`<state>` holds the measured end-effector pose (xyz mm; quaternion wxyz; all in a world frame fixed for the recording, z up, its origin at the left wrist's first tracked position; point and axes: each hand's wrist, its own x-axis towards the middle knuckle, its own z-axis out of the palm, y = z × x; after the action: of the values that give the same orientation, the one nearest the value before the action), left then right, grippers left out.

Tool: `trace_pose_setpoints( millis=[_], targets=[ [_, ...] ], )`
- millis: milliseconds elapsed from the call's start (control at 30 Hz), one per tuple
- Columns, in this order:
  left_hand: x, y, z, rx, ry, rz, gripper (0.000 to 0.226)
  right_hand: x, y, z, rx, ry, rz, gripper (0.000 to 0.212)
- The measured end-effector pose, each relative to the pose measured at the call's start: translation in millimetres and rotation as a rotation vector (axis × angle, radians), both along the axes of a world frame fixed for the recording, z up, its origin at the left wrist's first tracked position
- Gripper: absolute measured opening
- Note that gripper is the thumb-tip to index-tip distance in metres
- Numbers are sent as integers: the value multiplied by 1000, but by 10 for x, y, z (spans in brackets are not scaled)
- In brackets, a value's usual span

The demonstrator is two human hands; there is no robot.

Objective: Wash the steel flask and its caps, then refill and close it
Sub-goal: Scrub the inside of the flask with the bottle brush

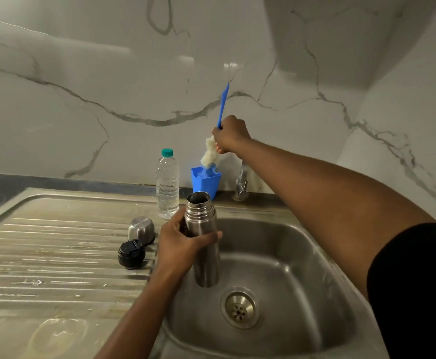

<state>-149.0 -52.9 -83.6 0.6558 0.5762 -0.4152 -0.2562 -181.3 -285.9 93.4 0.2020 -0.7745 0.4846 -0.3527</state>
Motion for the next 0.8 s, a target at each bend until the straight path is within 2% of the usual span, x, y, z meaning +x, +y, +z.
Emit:
trace_pose_setpoints(
  millis=[433, 633, 800],
  targets=[
    [-44, 22, -12, 19, -50, 3, 60, -416, 205, 238, -233, -5, 64, 26],
    [-51, 14, -21, 22, -69, 16, 62, -550, 302, 160, -247, -26, 64, 29],
    [-33, -7, -72, 24, -102, 38, 64, -765, 431, 251, -217, -144, 26, 33]
  ],
)
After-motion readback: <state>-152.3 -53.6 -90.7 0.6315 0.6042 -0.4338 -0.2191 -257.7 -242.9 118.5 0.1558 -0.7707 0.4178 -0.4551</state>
